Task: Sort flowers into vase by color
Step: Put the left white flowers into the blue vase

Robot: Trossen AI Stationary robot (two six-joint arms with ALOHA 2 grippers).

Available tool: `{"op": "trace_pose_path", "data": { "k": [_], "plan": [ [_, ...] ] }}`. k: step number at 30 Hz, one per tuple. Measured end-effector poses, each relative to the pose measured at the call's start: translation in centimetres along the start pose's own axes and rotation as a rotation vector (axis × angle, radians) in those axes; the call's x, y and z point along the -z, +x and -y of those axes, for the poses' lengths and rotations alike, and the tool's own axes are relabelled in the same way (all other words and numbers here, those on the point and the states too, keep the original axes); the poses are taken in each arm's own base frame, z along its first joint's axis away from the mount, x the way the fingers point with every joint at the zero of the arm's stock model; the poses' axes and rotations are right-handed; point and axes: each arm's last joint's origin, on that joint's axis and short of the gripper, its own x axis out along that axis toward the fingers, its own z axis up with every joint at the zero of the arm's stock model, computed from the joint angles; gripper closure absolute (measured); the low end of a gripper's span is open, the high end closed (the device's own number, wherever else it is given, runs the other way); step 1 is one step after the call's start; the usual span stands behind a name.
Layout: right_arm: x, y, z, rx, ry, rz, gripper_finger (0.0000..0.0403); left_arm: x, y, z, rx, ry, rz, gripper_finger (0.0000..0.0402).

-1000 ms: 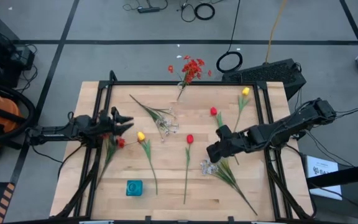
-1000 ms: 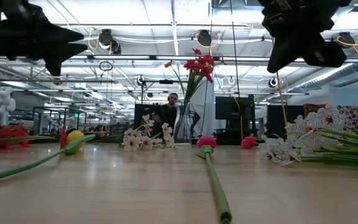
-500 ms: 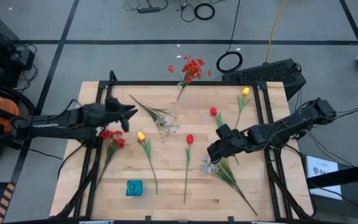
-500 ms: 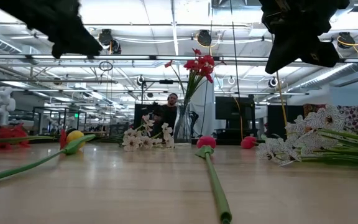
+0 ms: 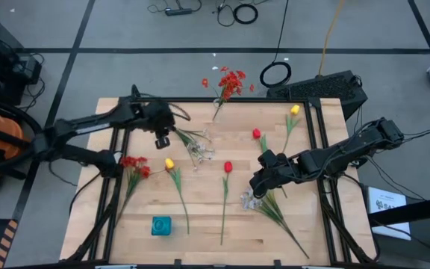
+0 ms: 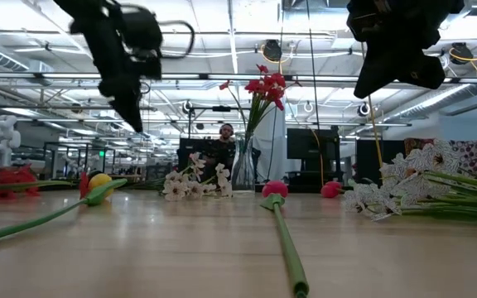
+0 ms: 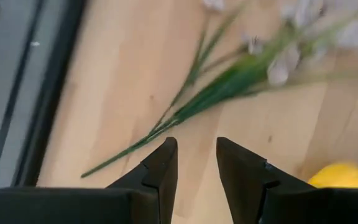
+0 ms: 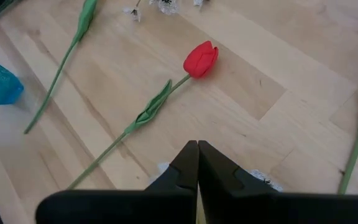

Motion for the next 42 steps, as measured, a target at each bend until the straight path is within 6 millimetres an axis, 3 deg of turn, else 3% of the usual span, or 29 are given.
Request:
{"op": "trace_pose_path", "data": {
  "k": [7,16,27,42],
  "plan": [
    [0.0,0.0,0.0,0.000,0.000,0.000,0.0403,0.0,3.9,-1.6,0.138,0.306,-0.186,0.0283],
    [0.0,0.0,0.0,0.002,-0.001,0.003,0.0403,0.1,6.9,-3.5,0.137,0.409,-0.239,0.0283],
    [0.0,0.0,0.0,0.004,-0.005,0.007,0.0403,0.1,9.3,-4.0,0.129,0.435,-0.267,0.0283],
    [0.0,0.0,0.0,0.004,-0.001,0.007,0.0403,0.0,10.8,-4.1,0.132,0.510,-0.261,0.0283]
  ]
}}
